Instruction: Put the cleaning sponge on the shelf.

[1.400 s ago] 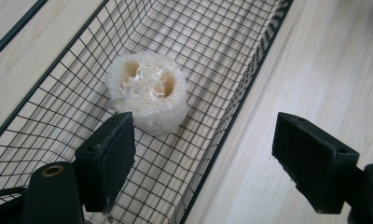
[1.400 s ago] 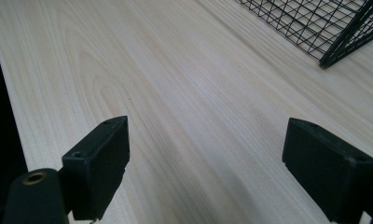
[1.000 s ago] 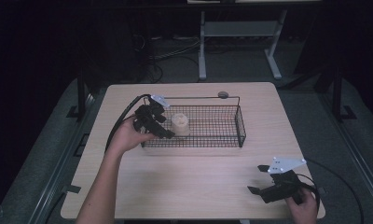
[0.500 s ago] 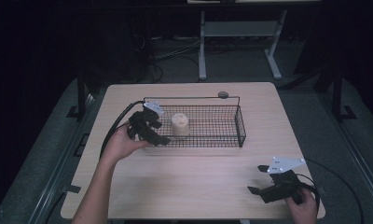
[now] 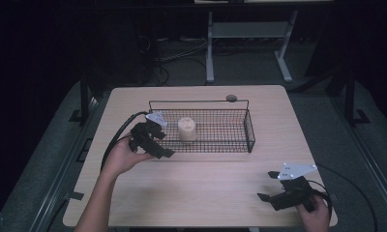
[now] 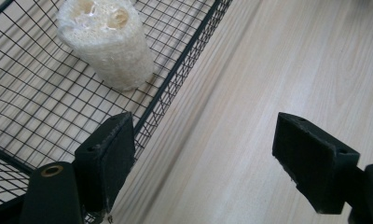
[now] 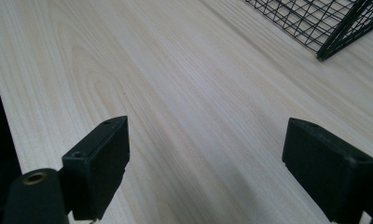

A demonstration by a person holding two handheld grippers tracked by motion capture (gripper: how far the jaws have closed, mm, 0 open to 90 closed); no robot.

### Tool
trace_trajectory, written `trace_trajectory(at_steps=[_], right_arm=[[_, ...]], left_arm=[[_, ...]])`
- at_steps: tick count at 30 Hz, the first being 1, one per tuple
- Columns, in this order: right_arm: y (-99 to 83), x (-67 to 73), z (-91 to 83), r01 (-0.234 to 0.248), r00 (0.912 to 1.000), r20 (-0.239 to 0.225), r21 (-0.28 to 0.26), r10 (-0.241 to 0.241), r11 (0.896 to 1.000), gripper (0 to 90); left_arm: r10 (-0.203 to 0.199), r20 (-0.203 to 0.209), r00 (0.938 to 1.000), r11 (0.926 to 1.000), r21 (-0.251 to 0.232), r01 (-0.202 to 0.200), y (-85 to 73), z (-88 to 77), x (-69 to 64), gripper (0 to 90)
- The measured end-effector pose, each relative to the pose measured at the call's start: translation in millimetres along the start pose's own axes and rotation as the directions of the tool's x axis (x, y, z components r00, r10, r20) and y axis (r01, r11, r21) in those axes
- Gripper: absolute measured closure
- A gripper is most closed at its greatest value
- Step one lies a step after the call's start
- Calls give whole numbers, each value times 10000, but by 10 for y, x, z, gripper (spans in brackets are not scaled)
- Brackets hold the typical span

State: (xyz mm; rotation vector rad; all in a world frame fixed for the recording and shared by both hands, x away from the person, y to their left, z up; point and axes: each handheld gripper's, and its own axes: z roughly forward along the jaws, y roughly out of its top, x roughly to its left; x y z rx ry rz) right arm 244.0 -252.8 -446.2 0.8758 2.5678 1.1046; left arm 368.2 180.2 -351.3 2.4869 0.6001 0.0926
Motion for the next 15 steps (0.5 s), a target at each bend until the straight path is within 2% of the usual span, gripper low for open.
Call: trace_trajectory(at_steps=[15], right_arm=[[-8,6,5,16,10000,43,68,-17,10000,143]], left_arm=[[-7,137,9999,10000,73,6,-192,54,-109,203]])
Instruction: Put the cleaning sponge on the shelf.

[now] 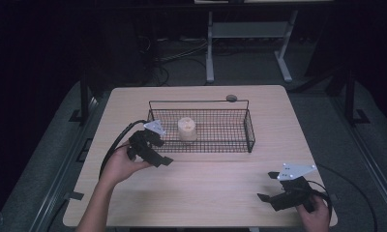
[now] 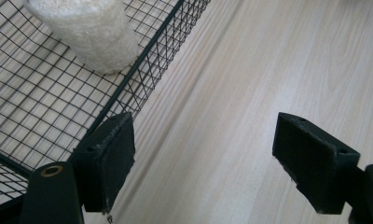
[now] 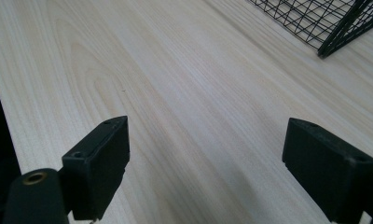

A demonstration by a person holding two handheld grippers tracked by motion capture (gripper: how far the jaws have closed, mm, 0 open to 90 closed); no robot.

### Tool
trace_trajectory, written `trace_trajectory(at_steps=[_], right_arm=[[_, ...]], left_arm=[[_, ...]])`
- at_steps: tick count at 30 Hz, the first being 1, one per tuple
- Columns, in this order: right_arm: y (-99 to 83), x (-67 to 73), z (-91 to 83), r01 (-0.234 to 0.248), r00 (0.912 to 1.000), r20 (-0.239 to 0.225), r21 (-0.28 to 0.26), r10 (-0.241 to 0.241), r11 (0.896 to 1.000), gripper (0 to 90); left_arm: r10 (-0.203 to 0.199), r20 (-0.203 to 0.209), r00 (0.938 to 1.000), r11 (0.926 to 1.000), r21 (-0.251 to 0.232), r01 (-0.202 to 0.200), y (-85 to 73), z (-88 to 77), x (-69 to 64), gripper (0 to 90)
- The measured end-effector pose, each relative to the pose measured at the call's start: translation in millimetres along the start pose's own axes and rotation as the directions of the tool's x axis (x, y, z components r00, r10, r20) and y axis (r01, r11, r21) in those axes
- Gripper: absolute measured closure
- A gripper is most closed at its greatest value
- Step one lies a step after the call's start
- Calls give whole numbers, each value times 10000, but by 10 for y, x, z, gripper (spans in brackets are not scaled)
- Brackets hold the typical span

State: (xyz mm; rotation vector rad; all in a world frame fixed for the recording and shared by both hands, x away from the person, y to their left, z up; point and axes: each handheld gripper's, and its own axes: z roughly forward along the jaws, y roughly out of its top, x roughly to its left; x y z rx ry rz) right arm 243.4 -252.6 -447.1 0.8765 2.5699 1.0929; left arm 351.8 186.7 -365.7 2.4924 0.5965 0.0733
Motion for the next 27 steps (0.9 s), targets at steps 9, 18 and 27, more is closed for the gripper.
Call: trace_trajectory(at_steps=[9,18,27], right_arm=[[-5,11,5,-13,10000,11,64,13,10000,143],[-16,9,10,-45,10000,-17,93,45,9999,143],[-19,9,11,-74,10000,-5,136,74,9999,143]], left_arm=[[-179,101,9998,9998,-37,180,-123,17,-41,203],[-222,23,9998,9997,-48,222,-235,22,-92,205],[-247,-19,9997,9996,-115,247,-323,-4,-142,205]])
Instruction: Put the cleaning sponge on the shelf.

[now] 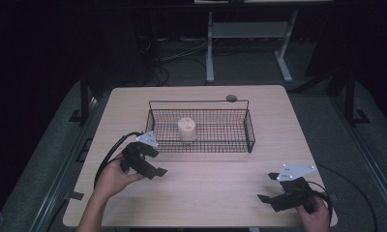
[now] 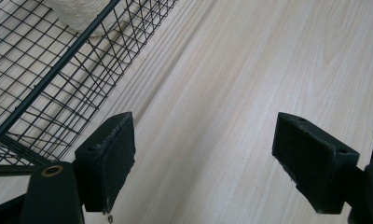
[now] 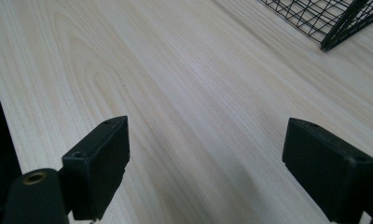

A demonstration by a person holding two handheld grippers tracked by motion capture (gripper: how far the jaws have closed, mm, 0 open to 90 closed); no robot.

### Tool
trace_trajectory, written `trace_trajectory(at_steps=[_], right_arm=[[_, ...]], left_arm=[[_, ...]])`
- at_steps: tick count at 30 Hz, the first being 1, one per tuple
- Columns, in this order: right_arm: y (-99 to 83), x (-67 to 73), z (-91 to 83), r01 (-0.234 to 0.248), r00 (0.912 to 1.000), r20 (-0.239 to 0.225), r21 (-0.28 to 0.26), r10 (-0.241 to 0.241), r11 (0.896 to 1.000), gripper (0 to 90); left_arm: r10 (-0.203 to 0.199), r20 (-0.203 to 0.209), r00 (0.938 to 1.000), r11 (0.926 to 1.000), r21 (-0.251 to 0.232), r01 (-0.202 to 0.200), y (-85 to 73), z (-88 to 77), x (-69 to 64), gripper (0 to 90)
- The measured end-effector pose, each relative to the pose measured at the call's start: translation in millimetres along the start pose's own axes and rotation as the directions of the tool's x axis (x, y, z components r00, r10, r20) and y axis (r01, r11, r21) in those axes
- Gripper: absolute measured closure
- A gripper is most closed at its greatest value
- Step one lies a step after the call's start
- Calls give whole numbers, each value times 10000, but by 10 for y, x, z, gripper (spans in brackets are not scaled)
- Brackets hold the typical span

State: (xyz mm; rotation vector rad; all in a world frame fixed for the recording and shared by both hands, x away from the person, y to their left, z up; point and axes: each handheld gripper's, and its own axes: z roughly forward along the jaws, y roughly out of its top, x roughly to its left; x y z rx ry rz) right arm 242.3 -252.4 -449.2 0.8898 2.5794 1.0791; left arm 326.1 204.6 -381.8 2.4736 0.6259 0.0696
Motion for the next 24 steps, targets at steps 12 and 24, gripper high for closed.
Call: trace_trajectory(at_steps=[12,24], right_arm=[[-7,3,8,3,10000,32,72,-3,10000,143],[-12,0,14,-10,10000,48,127,10,9999,142]], left_arm=[[-36,-4,10000,10000,-5,36,-169,-25,-38,208],[-191,-71,9998,9998,-17,190,-342,-55,-77,208]])
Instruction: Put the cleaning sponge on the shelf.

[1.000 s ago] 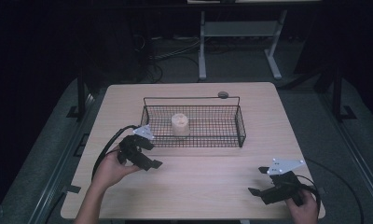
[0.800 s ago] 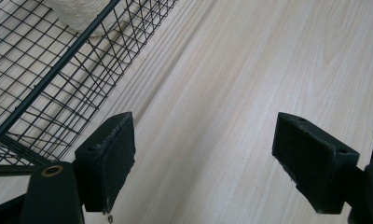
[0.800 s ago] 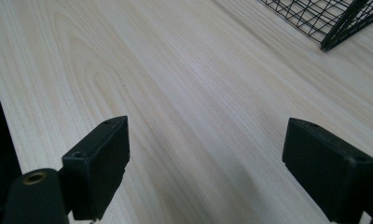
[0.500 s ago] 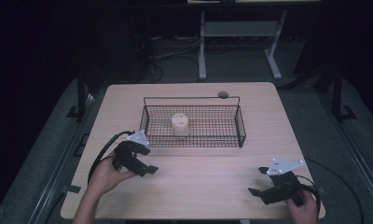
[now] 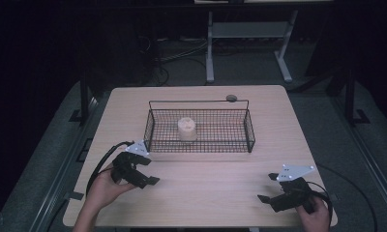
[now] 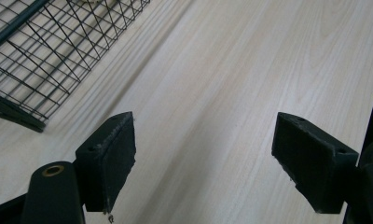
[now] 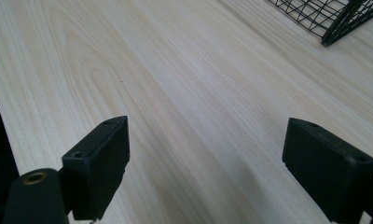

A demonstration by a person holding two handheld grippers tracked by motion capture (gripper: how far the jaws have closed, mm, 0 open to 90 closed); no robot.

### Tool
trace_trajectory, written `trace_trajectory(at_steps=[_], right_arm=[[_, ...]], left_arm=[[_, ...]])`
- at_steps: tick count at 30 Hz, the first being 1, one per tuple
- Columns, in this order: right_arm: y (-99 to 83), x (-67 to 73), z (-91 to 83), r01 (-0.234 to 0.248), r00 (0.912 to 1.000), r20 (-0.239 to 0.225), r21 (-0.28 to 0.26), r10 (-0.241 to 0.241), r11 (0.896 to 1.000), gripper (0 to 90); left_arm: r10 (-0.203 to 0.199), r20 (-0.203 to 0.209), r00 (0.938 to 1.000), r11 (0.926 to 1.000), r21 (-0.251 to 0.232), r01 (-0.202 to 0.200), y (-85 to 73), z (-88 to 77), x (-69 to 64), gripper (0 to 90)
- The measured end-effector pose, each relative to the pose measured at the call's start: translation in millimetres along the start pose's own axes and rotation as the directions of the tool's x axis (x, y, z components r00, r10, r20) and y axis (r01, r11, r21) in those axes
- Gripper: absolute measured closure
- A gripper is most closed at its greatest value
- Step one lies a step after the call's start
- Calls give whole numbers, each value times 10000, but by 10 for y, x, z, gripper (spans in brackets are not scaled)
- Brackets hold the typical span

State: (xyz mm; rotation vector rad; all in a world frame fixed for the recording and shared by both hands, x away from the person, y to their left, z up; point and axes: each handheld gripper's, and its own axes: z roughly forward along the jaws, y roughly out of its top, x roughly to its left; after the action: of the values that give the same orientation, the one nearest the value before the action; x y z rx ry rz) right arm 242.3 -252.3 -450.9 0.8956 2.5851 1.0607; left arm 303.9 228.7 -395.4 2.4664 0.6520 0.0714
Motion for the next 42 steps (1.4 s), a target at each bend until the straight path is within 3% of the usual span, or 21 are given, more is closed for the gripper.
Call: trace_trajectory(at_steps=[21,36,42], right_arm=[[-3,5,8,-2,10000,15,71,2,10000,143],[-2,12,17,-22,10000,26,77,22,10000,143],[-2,17,22,-43,10000,16,107,42,9999,143]], left_arm=[[-129,-167,9998,9998,-165,126,-247,-60,-81,208],[-455,-281,9986,9985,-327,446,-483,-73,-133,208],[-621,-260,9977,9962,-630,604,-563,-75,-162,208]])
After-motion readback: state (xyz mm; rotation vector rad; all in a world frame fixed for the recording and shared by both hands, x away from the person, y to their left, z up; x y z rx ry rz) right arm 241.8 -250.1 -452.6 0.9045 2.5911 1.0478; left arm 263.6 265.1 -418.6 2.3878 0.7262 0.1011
